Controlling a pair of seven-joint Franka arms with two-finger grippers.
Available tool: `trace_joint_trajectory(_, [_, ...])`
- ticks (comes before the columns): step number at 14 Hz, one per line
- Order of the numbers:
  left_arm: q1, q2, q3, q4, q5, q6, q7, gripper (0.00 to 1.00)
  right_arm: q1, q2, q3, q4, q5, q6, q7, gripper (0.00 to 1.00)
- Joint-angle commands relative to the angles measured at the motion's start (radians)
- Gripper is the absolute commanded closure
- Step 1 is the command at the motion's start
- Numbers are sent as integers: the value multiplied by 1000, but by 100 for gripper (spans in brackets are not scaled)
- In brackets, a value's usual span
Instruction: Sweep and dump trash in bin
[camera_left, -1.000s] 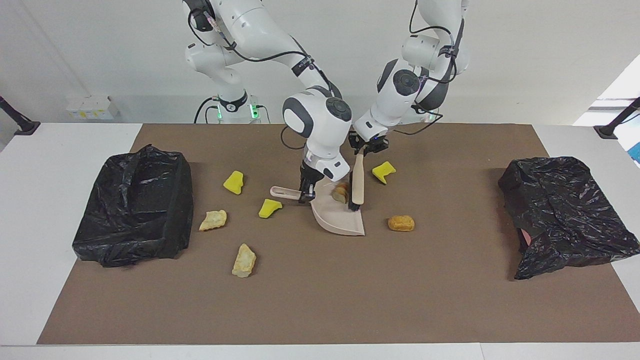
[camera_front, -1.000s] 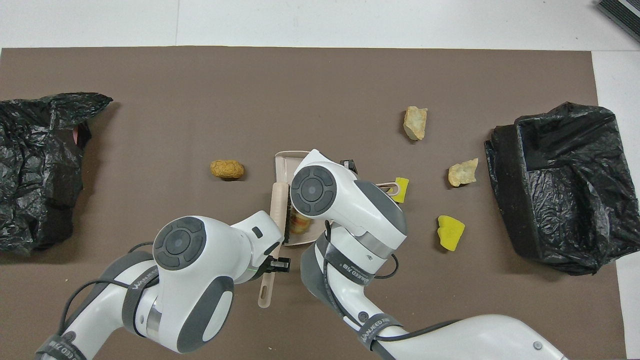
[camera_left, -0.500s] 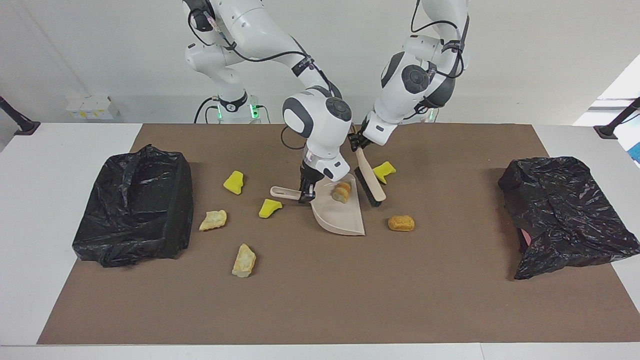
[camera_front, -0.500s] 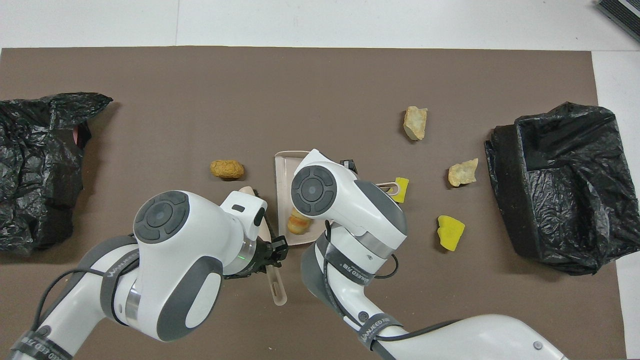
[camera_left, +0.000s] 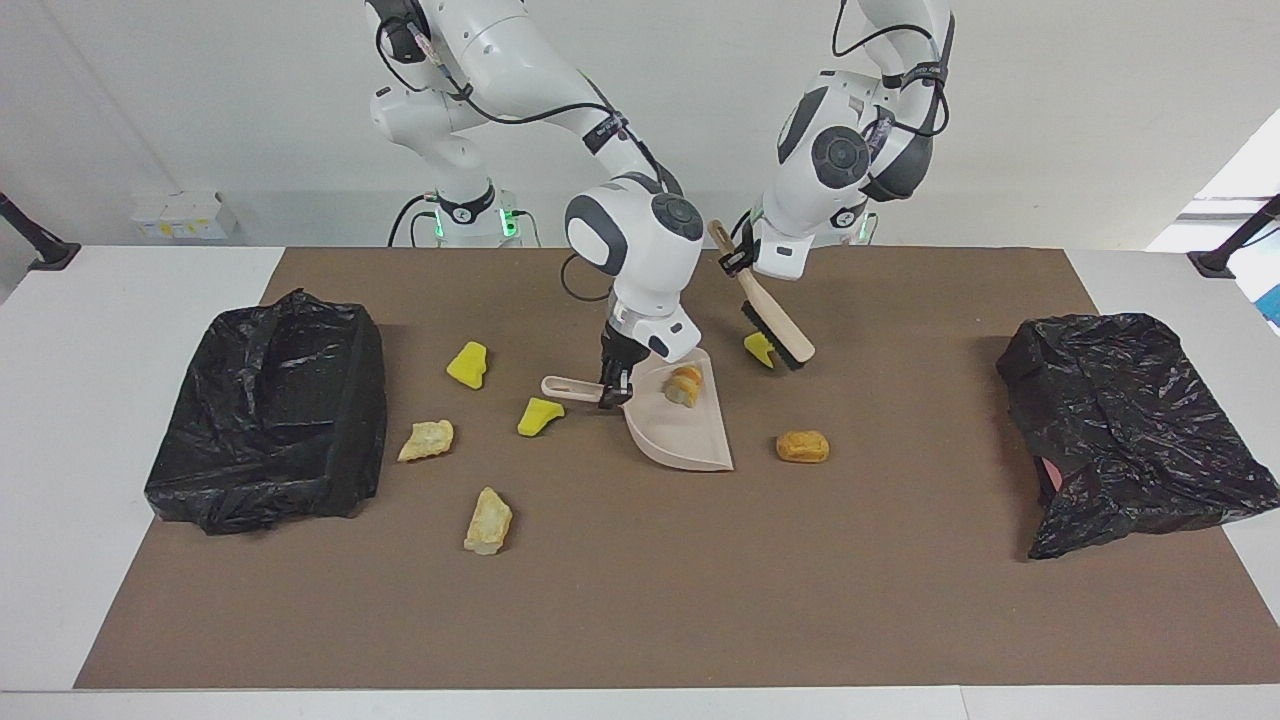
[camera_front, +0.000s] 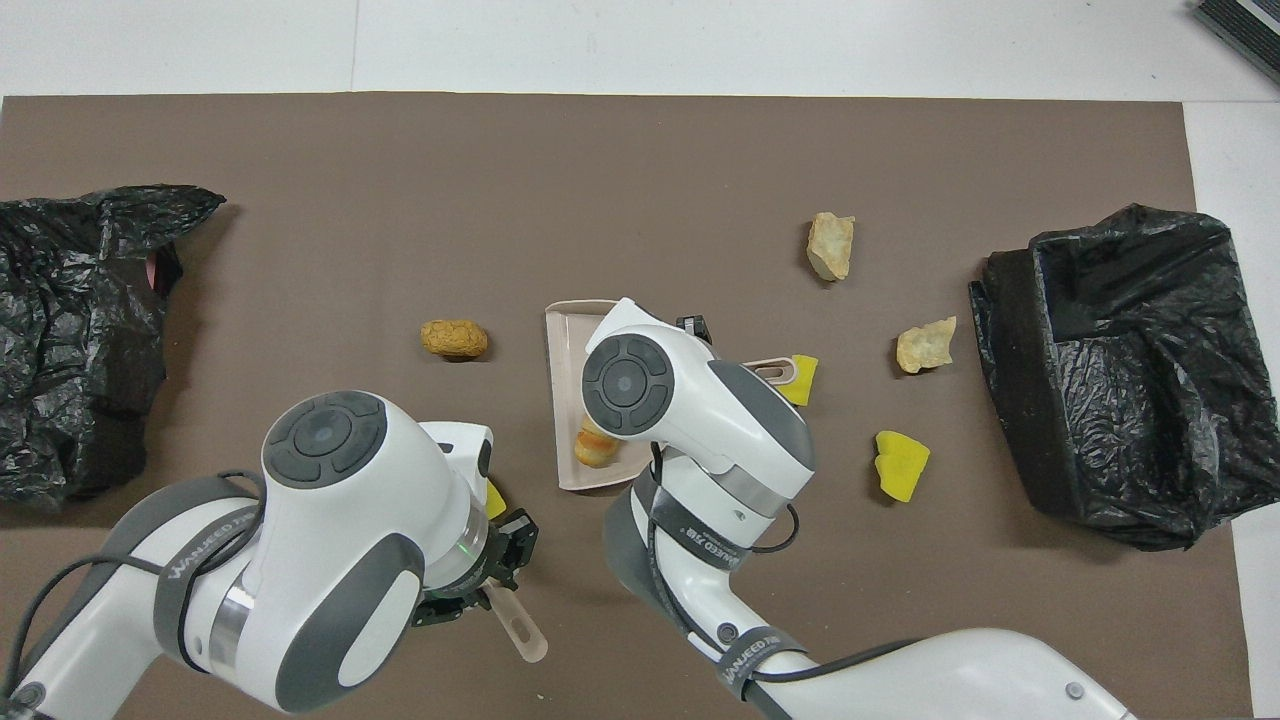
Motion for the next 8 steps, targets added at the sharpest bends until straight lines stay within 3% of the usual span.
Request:
trace_joint_trajectory(1, [-17,-97,-3,-103,27,-13,-64,100,-10,-10,5,-25,-29,29,-37,100])
trace_joint_trajectory(3, [-27,-105,-6,-153,21,-8,-54,100,-11,-11,5,-26,-29,29,-53,100])
trace_joint_trajectory(6, [-90,-96,-6,-229,8,151,-50,100,-11,-11,5,-28,-27,28,-54,100])
trace_joint_trajectory(8, [-89,-51,-6,-227,8,240,-28,100,-11,-11,5,-28,-27,28,-54,100])
